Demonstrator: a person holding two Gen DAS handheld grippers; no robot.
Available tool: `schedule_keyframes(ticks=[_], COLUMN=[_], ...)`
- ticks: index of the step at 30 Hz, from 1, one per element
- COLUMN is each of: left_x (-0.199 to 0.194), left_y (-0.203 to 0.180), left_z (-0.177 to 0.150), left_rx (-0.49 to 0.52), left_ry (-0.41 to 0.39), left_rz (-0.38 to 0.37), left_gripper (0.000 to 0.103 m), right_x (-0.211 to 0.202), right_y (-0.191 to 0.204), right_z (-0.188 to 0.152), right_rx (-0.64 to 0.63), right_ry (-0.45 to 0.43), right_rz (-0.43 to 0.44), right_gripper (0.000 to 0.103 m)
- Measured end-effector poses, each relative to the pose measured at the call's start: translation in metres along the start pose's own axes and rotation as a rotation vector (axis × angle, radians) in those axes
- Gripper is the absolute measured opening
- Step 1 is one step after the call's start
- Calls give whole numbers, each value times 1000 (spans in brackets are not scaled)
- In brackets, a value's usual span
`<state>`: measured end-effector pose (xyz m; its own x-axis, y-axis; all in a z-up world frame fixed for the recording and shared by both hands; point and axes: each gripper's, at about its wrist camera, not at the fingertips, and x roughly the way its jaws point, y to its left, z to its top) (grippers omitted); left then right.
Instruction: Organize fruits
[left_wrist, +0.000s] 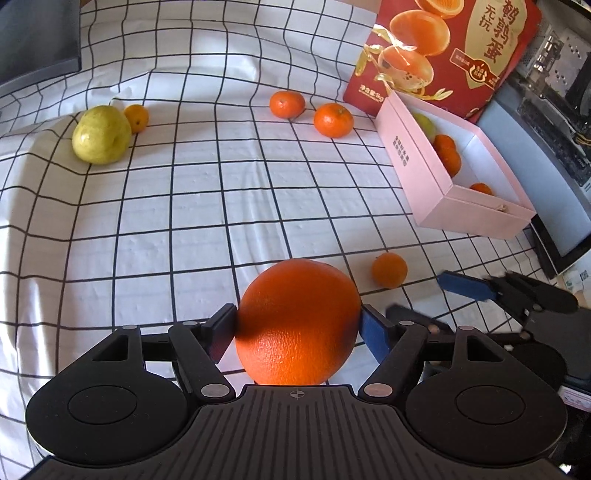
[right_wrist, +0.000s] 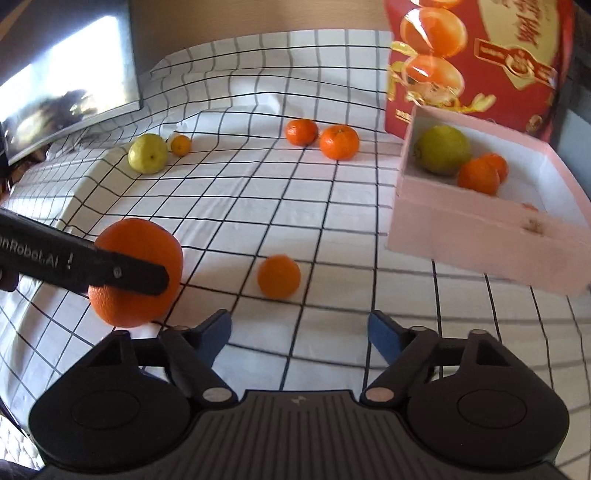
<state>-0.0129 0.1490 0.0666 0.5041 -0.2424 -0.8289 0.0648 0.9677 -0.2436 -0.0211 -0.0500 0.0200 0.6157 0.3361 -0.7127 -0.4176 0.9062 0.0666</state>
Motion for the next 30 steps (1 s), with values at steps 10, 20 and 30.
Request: schedule_keyframes(ticks=[10,20,30], left_x=[-4,-5,-11], left_y=[2,4,-5], left_z=[-3,-1,3], left_rx=[1,-5,21], left_ry=[-3,-4,-14], left_rz=[-19,-45,-103], left_gripper=[77,77,77], right_x=[28,18,-7], right_y=[19,9,2], right_z=[16,14,-9], right_rx=[-94,-65,-58], right_ry=[22,36,61], right_rz=[-2,-4,-27], right_gripper=[50,28,28])
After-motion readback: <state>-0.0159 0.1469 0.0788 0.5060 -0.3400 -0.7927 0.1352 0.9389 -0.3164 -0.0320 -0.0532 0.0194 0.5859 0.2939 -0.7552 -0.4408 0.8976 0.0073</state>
